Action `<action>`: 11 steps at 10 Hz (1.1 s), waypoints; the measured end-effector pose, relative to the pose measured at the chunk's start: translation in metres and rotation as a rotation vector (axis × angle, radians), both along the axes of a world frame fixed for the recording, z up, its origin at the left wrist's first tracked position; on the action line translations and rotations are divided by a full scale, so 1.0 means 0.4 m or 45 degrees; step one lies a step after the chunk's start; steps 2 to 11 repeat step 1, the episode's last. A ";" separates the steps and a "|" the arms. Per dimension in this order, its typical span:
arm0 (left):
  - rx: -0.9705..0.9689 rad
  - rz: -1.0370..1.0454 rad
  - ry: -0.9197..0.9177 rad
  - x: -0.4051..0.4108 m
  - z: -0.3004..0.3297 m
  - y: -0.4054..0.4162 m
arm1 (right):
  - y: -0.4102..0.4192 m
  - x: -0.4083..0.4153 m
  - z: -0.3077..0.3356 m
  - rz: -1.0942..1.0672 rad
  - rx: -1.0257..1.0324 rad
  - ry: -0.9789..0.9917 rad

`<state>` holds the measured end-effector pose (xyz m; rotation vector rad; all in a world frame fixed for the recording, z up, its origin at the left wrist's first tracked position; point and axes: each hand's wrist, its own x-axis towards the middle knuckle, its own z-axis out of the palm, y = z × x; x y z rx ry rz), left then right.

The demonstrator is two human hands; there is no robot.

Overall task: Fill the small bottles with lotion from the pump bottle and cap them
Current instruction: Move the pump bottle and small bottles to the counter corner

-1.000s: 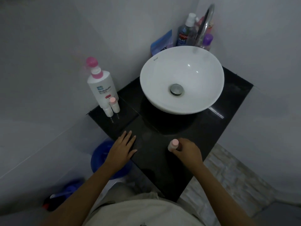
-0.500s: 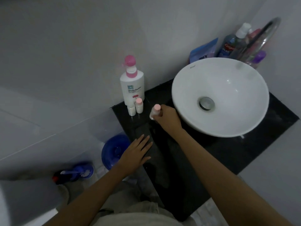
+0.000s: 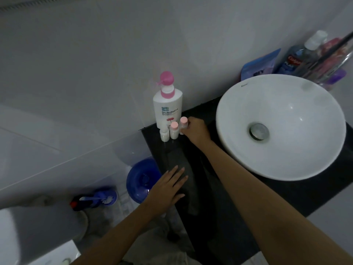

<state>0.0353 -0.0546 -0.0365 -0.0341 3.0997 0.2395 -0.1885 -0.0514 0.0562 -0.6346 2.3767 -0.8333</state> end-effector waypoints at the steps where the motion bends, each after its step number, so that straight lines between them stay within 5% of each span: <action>1: 0.012 0.012 -0.001 -0.002 0.002 -0.001 | 0.003 -0.002 -0.004 0.028 0.018 -0.002; 11: 0.012 0.012 -0.001 -0.002 0.002 -0.001 | 0.003 -0.002 -0.004 0.028 0.018 -0.002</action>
